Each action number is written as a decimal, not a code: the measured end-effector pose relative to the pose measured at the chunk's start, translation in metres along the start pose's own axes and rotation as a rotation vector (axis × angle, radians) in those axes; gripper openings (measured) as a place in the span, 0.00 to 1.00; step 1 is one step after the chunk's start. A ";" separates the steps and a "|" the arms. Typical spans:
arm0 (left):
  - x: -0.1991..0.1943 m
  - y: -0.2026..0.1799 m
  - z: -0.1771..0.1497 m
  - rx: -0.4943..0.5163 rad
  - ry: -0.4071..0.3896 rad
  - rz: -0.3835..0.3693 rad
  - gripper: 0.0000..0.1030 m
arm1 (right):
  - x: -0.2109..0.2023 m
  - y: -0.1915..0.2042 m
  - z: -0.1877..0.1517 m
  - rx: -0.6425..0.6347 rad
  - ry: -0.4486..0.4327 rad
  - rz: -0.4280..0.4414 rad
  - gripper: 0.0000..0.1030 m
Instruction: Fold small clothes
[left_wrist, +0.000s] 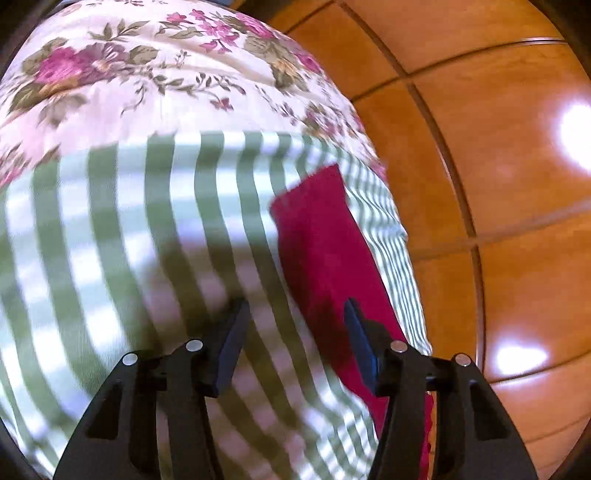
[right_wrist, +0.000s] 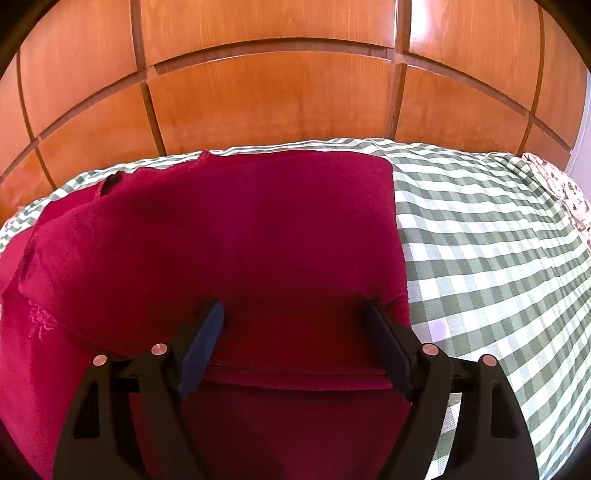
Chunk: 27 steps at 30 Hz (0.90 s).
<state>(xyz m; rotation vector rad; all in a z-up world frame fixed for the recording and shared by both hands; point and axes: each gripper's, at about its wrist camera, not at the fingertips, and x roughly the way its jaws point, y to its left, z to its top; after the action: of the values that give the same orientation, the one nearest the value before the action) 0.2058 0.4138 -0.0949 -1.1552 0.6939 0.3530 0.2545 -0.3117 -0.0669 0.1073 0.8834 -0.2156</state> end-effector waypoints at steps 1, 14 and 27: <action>0.003 -0.001 0.005 -0.005 -0.008 0.010 0.50 | 0.000 0.001 0.000 -0.003 0.000 -0.004 0.77; 0.000 -0.106 -0.018 0.306 -0.018 -0.067 0.07 | 0.001 0.003 0.000 -0.021 0.001 -0.044 0.80; 0.030 -0.249 -0.272 0.872 0.291 -0.321 0.17 | -0.001 0.000 0.000 -0.003 -0.001 -0.021 0.80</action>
<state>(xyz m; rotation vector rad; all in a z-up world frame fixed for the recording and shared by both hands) 0.2884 0.0657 -0.0002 -0.4603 0.7829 -0.3804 0.2537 -0.3119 -0.0663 0.0955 0.8837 -0.2336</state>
